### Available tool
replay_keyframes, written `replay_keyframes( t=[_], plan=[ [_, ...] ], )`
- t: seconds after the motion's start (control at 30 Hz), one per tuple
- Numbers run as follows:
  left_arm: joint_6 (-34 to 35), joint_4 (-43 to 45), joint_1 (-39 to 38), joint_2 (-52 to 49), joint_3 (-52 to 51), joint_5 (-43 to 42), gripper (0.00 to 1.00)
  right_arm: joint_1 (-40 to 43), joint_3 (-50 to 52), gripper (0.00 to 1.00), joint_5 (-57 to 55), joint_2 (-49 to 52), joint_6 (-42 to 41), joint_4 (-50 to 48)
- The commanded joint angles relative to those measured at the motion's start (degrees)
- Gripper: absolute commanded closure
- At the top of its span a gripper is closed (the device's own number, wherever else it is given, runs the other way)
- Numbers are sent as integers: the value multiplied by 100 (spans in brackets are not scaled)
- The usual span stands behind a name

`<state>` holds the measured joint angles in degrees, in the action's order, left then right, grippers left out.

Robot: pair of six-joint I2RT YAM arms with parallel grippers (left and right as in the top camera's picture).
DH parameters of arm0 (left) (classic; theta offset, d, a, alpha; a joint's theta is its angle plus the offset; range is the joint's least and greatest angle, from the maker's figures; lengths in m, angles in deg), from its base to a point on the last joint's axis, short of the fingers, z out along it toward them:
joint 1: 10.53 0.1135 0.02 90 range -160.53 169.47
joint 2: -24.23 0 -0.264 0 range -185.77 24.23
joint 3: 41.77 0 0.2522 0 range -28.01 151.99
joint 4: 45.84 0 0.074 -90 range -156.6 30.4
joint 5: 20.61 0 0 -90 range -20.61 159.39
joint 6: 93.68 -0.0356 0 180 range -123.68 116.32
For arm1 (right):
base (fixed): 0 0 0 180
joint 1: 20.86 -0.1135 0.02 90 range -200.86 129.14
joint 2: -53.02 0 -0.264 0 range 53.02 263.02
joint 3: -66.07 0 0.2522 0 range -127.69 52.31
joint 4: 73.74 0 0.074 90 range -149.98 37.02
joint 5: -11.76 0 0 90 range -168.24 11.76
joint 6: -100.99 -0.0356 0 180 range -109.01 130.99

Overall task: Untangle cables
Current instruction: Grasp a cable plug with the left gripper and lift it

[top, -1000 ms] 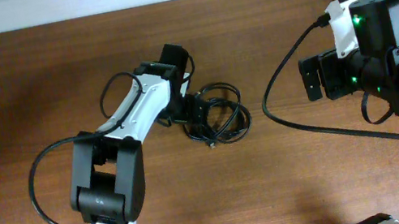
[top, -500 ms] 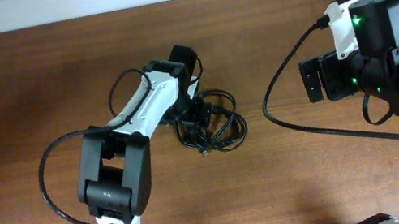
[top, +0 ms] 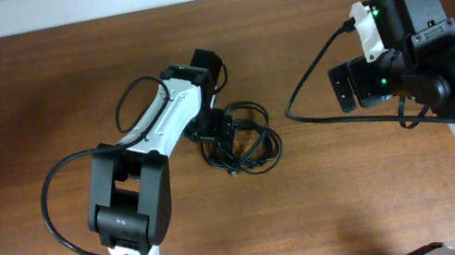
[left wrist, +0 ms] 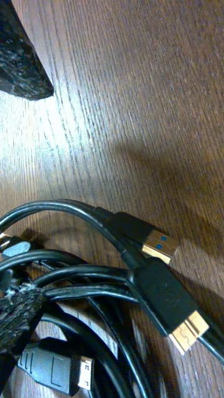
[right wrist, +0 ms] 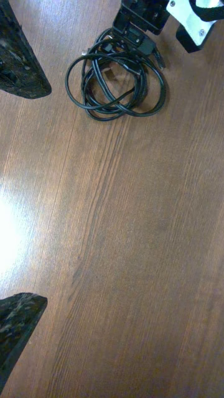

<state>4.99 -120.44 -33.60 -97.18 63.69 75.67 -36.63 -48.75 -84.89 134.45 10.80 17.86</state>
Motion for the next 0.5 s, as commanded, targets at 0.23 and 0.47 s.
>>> replay_keyframes(
  t=[0.23, 0.47],
  plan=[
    [153, -153, 535, 22, -63, -31, 1, -35, -52, 1, -96, -26, -4, 15],
    [72, 133, 308, 22, -188, -756, 1, -35, -52, 1, -96, -26, -4, 24]
  ],
)
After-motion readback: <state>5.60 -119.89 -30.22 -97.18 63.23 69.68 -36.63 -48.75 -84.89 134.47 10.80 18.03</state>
